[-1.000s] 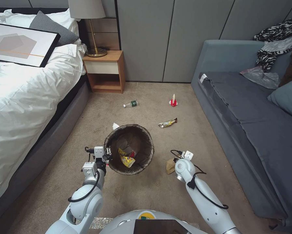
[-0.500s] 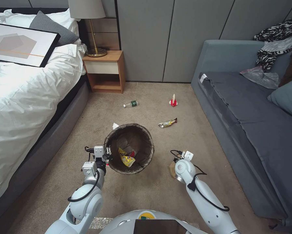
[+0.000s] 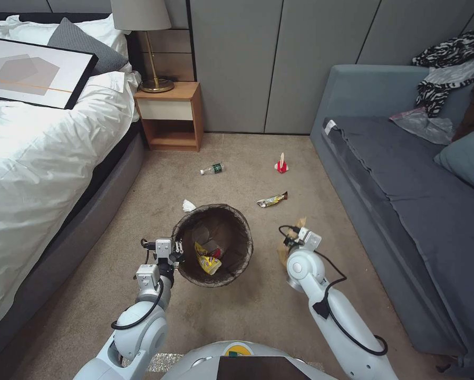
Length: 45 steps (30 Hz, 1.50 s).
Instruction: Pick up the trash bin, then pick up the garbage from the floor and place it into the trash bin.
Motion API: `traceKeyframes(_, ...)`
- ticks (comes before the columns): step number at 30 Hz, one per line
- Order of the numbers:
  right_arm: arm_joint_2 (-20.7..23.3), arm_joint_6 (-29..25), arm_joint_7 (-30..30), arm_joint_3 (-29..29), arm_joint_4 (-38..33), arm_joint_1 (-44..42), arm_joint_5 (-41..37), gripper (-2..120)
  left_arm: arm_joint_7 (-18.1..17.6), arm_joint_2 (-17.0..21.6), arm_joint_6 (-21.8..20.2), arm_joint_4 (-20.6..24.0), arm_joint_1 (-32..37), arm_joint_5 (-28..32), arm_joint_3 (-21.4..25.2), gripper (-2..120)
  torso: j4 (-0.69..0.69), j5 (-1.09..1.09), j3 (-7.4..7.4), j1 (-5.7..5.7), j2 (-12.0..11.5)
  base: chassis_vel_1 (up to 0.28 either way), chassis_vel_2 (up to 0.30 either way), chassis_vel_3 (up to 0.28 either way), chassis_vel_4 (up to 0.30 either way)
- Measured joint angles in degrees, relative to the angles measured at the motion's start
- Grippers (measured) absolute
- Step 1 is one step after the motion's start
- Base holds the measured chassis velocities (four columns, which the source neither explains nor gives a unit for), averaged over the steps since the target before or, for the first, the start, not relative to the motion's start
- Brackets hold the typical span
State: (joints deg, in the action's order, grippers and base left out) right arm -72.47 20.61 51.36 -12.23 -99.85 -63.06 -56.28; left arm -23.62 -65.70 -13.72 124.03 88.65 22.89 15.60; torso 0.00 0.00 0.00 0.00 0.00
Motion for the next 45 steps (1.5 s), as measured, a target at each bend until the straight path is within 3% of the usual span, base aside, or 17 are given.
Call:
traceKeyframes(8,2.1,-2.6,-1.2,-0.4,-12.3,-0.5,7.3,0,0.2,0.8,-0.2,-0.7,-0.3,-0.1,-1.0,2,0.00,0.03,0.00,0.00,0.0,0.000,0.000,0.000,0.000)
traceKeyframes(21,6.5,-5.7,-7.7,-0.6,-24.0,-1.0,16.1,0,0.5,1.3,-0.9,-1.5,-0.9,-0.1,-2.9,2,0.00,0.00,0.00,0.00,0.0,0.000,0.000,0.000,0.000)
traceKeyframes(33,13.2,-11.9,-20.1,0.1,-29.4,-0.7,17.6,0,0.8,1.6,-1.1,-2.6,-2.0,-0.4,-4.4,2,0.00,0.01,0.00,0.00,0.0,0.000,0.000,0.000,0.000)
traceKeyframes(36,15.1,-15.7,-26.3,2.0,-29.9,-0.4,18.1,0,0.9,1.4,-1.2,-2.8,-2.3,-0.7,-4.9,2,0.00,0.01,0.00,0.00,0.0,0.000,0.000,0.000,0.000)
traceKeyframes(45,18.4,-22.0,-37.7,6.2,-30.3,-0.1,19.1,0,1.0,1.4,-1.2,-2.9,-2.5,-0.8,-5.1,2,0.00,0.00,0.00,0.00,0.0,0.000,0.000,0.000,0.000)
